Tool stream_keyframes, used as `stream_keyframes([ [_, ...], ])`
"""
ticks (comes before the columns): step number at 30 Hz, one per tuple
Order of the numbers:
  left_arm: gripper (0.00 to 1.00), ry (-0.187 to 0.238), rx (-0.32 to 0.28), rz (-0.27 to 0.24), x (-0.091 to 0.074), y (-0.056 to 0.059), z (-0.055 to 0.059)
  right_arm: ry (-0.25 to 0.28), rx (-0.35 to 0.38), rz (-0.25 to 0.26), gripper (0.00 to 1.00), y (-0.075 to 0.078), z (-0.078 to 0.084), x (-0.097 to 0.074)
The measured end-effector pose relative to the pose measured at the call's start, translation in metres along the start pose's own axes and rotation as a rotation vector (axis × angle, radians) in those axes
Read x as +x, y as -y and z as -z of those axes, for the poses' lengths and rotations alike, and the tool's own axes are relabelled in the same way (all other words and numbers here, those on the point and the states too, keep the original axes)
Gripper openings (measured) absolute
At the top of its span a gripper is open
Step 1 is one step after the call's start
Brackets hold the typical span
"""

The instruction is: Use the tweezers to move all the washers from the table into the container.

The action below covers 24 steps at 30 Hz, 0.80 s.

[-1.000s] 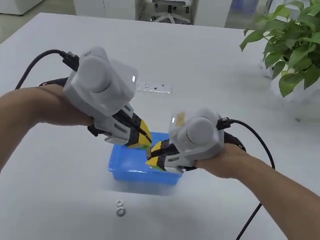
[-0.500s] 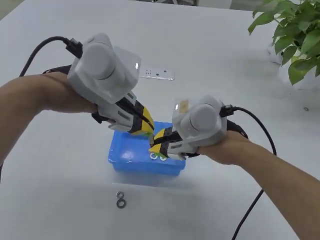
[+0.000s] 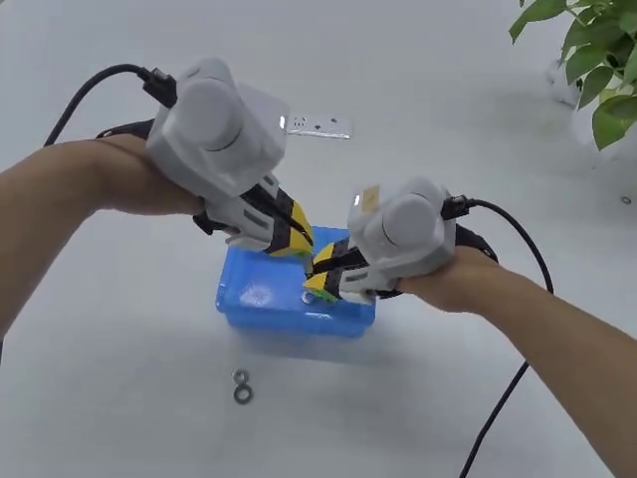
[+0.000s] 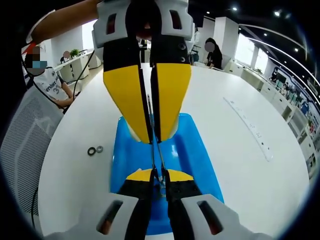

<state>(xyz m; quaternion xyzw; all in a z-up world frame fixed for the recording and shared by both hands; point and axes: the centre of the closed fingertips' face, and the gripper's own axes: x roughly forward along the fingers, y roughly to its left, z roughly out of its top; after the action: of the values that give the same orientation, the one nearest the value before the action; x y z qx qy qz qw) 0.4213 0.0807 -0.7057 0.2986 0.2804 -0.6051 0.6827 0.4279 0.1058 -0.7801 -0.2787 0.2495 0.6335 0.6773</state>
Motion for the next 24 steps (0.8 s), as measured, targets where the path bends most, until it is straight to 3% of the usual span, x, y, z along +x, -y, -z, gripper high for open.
stream_keyframes([
  [13, 0.06, -0.004, -0.007, 0.003, 0.0044, -0.0022, 0.0065, -0.009, 0.001, -0.013, 0.11, 0.0015, 0.0036, 0.0082],
  [24, 0.06, 0.003, -0.001, 0.006, 0.0044, -0.0005, 0.0036, -0.014, -0.006, -0.005, 0.11, 0.0017, 0.0035, 0.0057],
])
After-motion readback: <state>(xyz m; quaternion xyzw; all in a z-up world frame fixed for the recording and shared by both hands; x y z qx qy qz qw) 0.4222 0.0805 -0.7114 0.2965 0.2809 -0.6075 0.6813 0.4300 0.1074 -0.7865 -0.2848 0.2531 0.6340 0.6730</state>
